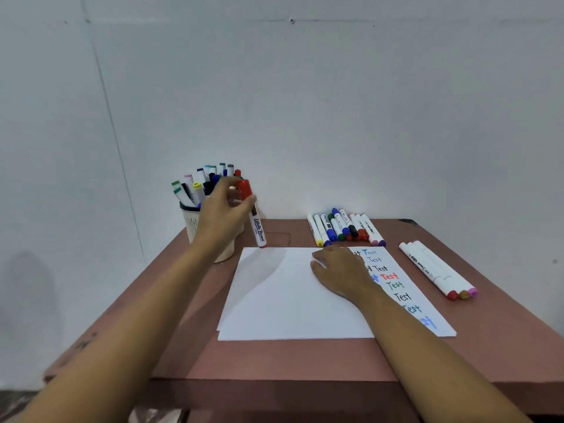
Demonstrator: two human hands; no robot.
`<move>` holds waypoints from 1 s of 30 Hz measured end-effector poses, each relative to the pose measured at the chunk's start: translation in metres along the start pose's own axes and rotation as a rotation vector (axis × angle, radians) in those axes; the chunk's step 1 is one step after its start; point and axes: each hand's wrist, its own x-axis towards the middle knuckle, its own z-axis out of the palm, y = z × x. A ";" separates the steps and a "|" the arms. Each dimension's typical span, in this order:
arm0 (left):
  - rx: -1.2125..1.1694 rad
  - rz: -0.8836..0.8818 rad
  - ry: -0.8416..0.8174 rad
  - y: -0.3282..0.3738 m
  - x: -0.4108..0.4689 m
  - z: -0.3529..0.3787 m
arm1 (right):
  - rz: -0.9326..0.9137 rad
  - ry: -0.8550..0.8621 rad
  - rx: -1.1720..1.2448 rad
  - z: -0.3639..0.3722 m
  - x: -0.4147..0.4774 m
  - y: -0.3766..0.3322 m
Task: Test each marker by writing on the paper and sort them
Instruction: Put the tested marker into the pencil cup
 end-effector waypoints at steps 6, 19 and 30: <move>0.050 0.083 0.093 0.029 0.040 -0.020 | -0.012 0.015 -0.045 -0.001 -0.002 -0.002; 0.454 0.222 0.143 0.002 0.065 -0.045 | -0.005 -0.001 -0.035 0.002 0.001 0.000; 0.908 0.355 0.054 -0.048 0.043 -0.039 | 0.006 0.004 -0.031 0.002 0.002 0.000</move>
